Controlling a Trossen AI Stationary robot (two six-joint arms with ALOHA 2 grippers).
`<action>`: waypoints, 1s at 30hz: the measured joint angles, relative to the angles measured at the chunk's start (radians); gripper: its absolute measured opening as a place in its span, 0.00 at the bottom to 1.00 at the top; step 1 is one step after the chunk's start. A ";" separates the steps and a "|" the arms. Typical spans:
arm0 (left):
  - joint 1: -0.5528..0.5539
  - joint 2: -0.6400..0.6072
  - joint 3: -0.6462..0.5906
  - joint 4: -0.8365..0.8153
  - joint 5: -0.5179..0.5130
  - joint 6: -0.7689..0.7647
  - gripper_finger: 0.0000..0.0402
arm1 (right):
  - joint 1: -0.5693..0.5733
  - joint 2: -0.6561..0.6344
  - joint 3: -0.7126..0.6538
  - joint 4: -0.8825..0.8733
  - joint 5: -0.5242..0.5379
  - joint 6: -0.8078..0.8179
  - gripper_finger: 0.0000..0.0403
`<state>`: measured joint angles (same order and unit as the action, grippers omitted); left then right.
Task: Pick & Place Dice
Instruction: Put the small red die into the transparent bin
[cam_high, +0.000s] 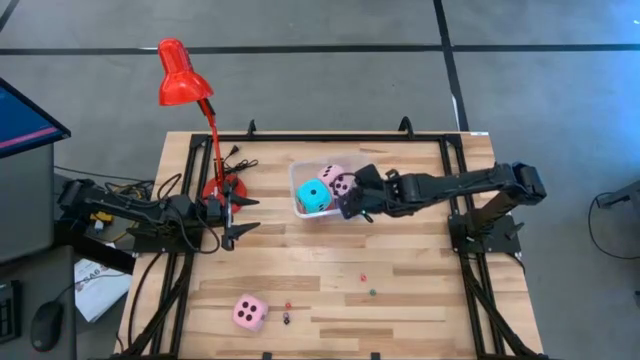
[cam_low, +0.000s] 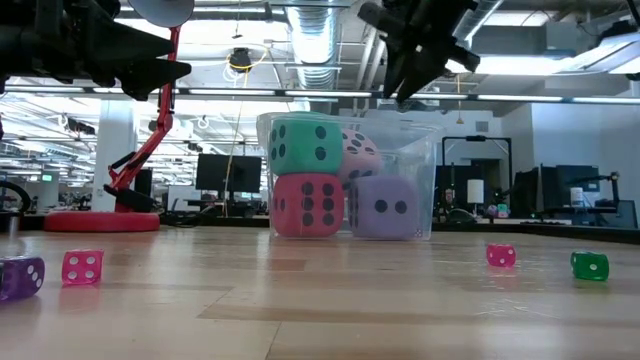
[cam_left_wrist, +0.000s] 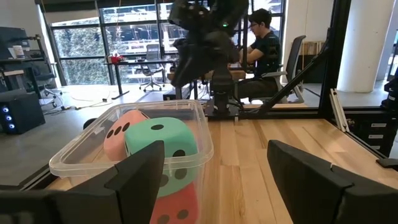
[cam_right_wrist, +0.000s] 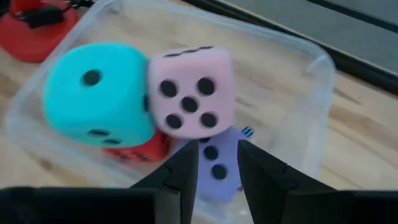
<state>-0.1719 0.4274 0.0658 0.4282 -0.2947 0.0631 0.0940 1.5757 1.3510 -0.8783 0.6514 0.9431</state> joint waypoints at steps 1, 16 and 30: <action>0.000 0.000 0.000 0.000 0.000 0.000 0.68 | 0.013 0.000 0.000 0.000 0.000 0.006 0.27; 0.000 0.000 0.000 0.000 0.000 0.000 0.68 | 0.221 0.000 0.000 0.001 0.000 0.061 0.27; 0.000 0.000 0.000 0.000 0.000 0.017 0.68 | 0.332 0.000 0.000 0.006 0.000 0.061 0.27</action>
<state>-0.1716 0.4271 0.0658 0.4280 -0.2947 0.0801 0.4263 1.5753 1.3510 -0.8721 0.6510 1.0039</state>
